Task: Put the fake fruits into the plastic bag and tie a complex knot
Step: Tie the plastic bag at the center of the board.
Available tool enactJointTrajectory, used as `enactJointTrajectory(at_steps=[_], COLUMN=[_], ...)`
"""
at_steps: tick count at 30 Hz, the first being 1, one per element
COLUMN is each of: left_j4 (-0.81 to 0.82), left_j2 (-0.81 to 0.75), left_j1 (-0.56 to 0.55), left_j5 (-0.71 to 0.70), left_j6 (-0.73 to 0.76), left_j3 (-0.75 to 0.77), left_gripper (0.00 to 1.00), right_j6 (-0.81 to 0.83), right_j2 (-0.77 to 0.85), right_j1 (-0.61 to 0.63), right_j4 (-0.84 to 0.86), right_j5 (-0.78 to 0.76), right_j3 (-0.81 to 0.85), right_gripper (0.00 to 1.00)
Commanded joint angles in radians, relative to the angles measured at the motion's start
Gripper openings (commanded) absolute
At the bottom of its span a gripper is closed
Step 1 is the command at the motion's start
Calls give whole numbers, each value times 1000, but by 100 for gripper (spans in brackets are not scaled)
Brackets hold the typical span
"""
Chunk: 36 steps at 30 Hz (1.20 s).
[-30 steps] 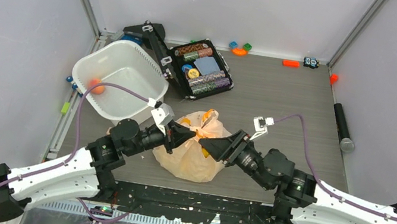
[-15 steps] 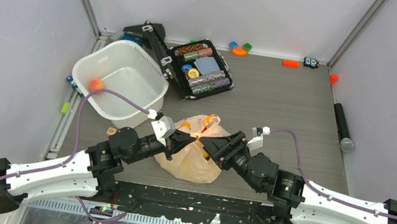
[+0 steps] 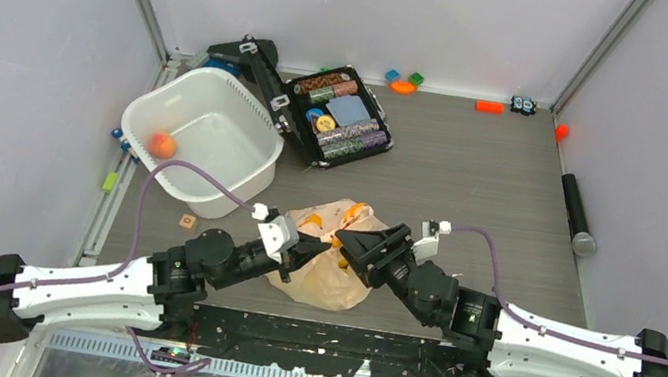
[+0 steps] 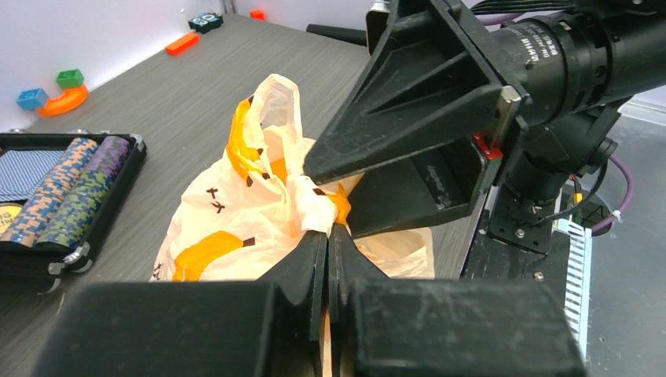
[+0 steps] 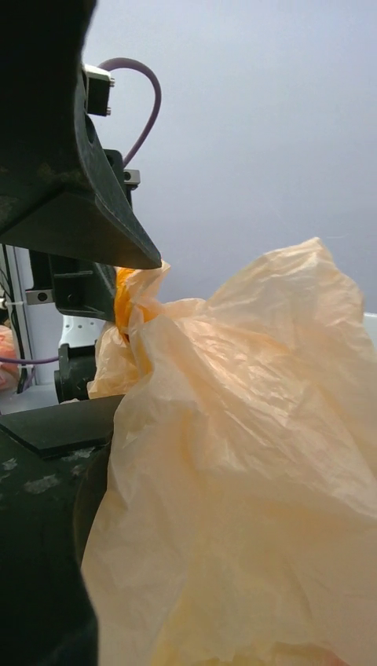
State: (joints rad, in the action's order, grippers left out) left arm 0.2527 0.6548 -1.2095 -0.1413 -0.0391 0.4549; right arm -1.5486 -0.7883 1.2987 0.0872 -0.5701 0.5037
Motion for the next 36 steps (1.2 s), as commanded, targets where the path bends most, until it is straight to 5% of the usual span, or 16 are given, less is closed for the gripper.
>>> enactJointTrajectory(at_steps=[1,12,22,26,27,32,36], left_j4=[131,185,169,134,111,-56,-265], left_j2=[-14,37,163,183,178,121,63], left_j1=[-58,-200,-319,-328,-328,-328,-328], left_j5=[-64,-186,-389,-419,-418,-364,-333], left_j6=[16,132,228,200,185,118,47], left_j3=[-29,-29,41,89,105,181,279], left_gripper=[0,0,0,0,4,56,78], right_j6=[-67,-101,-20,98,122,341,502], right_j2=[-1,-33,-34,-20,-15,39,58], right_j1=[-4,-3,-4,-4,-5,-22,-93], right_j4=[102,107,130,167,189,187,153], right_j5=[-92,-81,-59,-48,-45,-42,67], right_j3=[-33,-21,6,25,27,78,162], right_gripper=[66,61,29,6,5,5,5])
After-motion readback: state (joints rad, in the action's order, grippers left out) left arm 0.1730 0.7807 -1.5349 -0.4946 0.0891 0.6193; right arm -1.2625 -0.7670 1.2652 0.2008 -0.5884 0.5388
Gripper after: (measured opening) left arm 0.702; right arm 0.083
